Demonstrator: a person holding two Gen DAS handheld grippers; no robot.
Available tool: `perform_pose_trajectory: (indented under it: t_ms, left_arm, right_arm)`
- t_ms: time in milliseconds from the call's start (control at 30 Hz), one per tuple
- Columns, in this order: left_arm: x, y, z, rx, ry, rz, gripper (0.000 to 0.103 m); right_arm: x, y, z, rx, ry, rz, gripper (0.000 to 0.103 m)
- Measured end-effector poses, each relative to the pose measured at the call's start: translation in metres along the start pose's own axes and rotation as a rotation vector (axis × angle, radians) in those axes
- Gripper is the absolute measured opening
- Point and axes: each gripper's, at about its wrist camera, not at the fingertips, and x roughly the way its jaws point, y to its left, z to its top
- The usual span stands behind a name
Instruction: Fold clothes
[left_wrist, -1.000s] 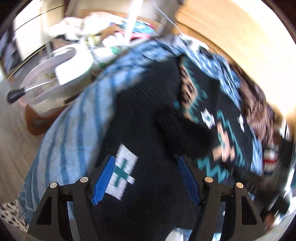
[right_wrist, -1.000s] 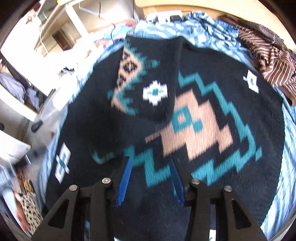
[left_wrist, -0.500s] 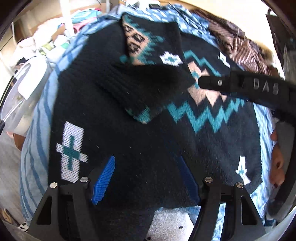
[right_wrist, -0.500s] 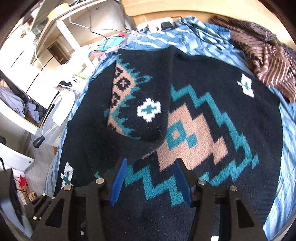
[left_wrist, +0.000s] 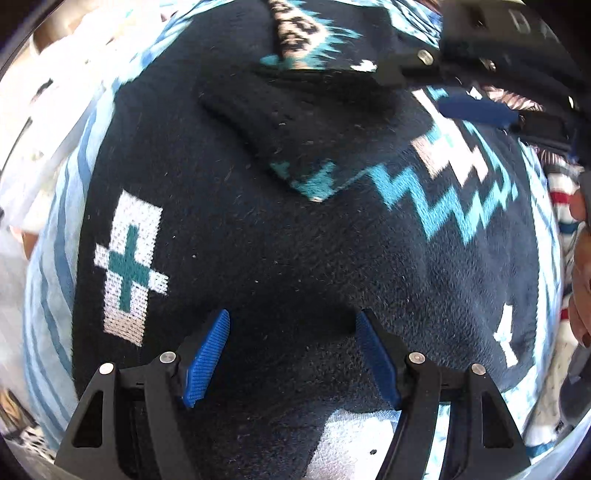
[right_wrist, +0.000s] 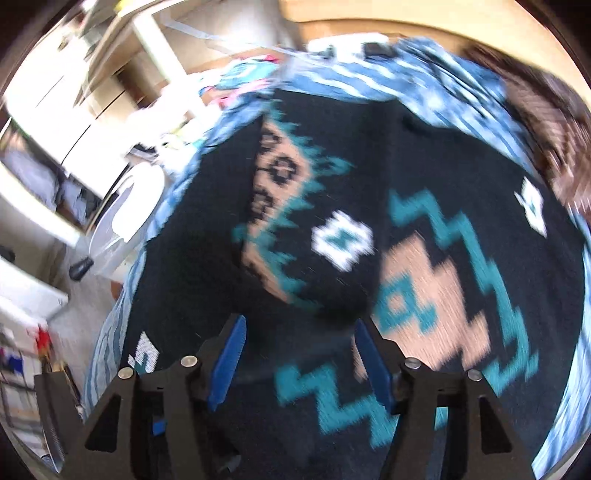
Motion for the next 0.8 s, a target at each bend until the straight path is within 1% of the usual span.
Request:
perform_pose_trajectory:
  t_ms: [33,67,100,167,233,267,300,333,367,433,467,533,567,600,667,733,800]
  left_arm:
    - [0.000,0.004,0.000,-0.018,-0.001,-0.019,0.071]
    - [-0.001,0.008,0.001,-0.039,0.000,-0.042,0.071]
    - [-0.001,0.013,0.001,-0.060,0.000,-0.067,0.071]
    - [-0.002,0.022,0.001,-0.092,-0.001,-0.115,0.071]
    - [-0.004,0.030,0.000,-0.119,-0.005,-0.166,0.071]
    - [-0.005,0.035,-0.001,-0.135,-0.008,-0.197,0.071]
    - [-0.007,0.040,-0.002,-0.150,-0.011,-0.229,0.071]
    - [-0.009,0.046,-0.003,-0.172,-0.014,-0.265,0.071]
    - [-0.011,0.053,-0.004,-0.196,-0.016,-0.302,0.071]
    - [-0.016,0.066,-0.004,-0.257,-0.022,-0.383,0.071]
    - [-0.020,0.075,-0.002,-0.296,-0.029,-0.439,0.071]
    - [-0.025,0.082,0.005,-0.330,-0.047,-0.480,0.071]
    - [-0.027,0.085,0.008,-0.343,-0.057,-0.495,0.071]
    - [-0.030,0.088,0.012,-0.357,-0.066,-0.509,0.071]
    - [-0.034,0.093,0.018,-0.384,-0.085,-0.538,0.071]
    - [-0.039,0.099,0.025,-0.412,-0.104,-0.567,0.071]
    - [-0.039,0.096,0.034,-0.425,-0.103,-0.571,0.071]
  right_arm:
    - [0.004,0.009,0.006,-0.035,0.000,0.002,0.068]
    - [0.010,0.017,0.010,-0.064,0.003,0.004,0.076]
    - [0.017,0.022,0.014,-0.085,0.012,0.002,0.078]
    - [0.033,0.030,0.021,-0.118,0.043,-0.014,0.079]
    - [0.051,0.034,0.023,-0.133,0.093,-0.042,0.079]
    - [0.060,0.034,0.022,-0.134,0.119,-0.053,0.077]
    - [0.066,0.032,0.019,-0.126,0.135,-0.054,0.070]
    - [0.065,0.029,0.015,-0.115,0.126,-0.049,0.051]
    - [0.060,0.026,0.010,-0.104,0.098,-0.039,0.037]
    - [0.043,0.016,-0.001,-0.070,0.046,-0.017,0.027]
    - [0.034,0.010,-0.008,-0.043,0.033,0.000,0.024]
    - [0.015,-0.002,-0.022,0.007,0.011,0.034,0.020]
    - [0.007,-0.005,-0.032,0.011,0.011,0.045,0.020]
    - [-0.001,-0.006,-0.042,-0.002,0.012,0.036,0.020]
    - [-0.011,-0.006,-0.065,-0.046,0.029,-0.011,0.023]
    - [-0.013,-0.008,-0.083,-0.069,0.068,-0.041,0.023]
    - [-0.010,-0.012,-0.101,-0.062,0.111,-0.052,0.024]
